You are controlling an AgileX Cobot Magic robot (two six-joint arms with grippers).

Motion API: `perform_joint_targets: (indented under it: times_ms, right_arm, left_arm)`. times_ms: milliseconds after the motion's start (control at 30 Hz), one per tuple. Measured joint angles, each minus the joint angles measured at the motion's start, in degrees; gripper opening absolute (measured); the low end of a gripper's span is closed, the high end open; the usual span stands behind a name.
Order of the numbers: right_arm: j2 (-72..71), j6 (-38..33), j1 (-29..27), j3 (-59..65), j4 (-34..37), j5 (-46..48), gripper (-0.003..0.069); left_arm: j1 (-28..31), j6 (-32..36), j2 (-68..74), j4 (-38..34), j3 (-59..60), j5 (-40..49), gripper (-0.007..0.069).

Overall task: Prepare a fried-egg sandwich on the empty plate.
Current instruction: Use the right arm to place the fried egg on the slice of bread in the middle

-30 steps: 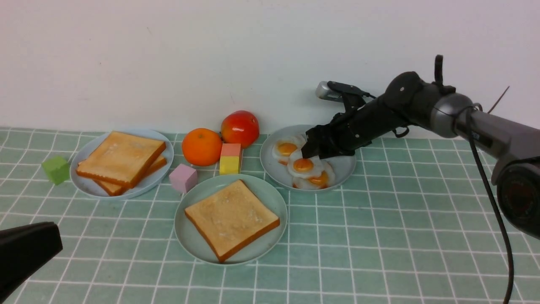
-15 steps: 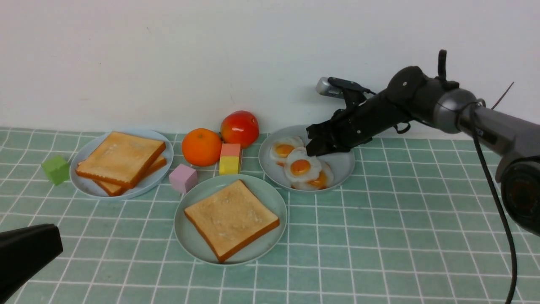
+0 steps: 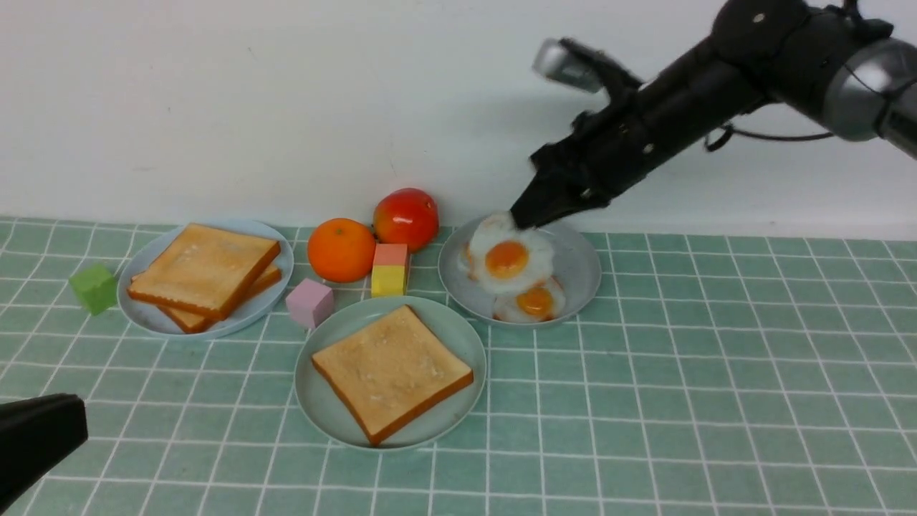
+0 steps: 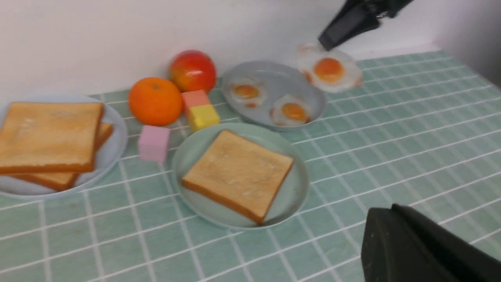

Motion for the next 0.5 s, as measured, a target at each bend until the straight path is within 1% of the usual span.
perform_joint_targets:
  times_ms: [100,133,167,233,400,500]
  right_arm:
    - [-1.24,-0.66,4.59,6.82,1.76,-7.16,0.0085]
    - [-1.24,-0.74,4.87,7.53,1.97,-8.38,0.0085]
    - [-1.04,-1.00,6.88,9.65,3.19,-12.48,0.0085]
    - [0.08,-1.12,8.79,11.48,5.82,-17.79,0.0085]
    - [3.96,-1.17,10.83,12.24,10.36,-26.49,0.0085]
    - [6.48,-1.06,10.95,12.26,12.82,-28.10,0.0090]
  left_arm:
    - [0.00,0.00,0.00,0.77,0.00,0.34,-0.0013]
    - [0.00,0.00,0.00,0.77,0.00,0.37,-0.0013]
    - [0.00,0.00,0.00,0.83,0.00,0.56,-0.0013]
    - [0.00,0.00,0.00,0.99,0.00,0.88,-0.0013]
    - [0.00,0.00,0.00,1.70,0.00,1.06,-0.0013]
    - [0.00,0.00,0.00,2.26,0.00,1.26,-0.0013]
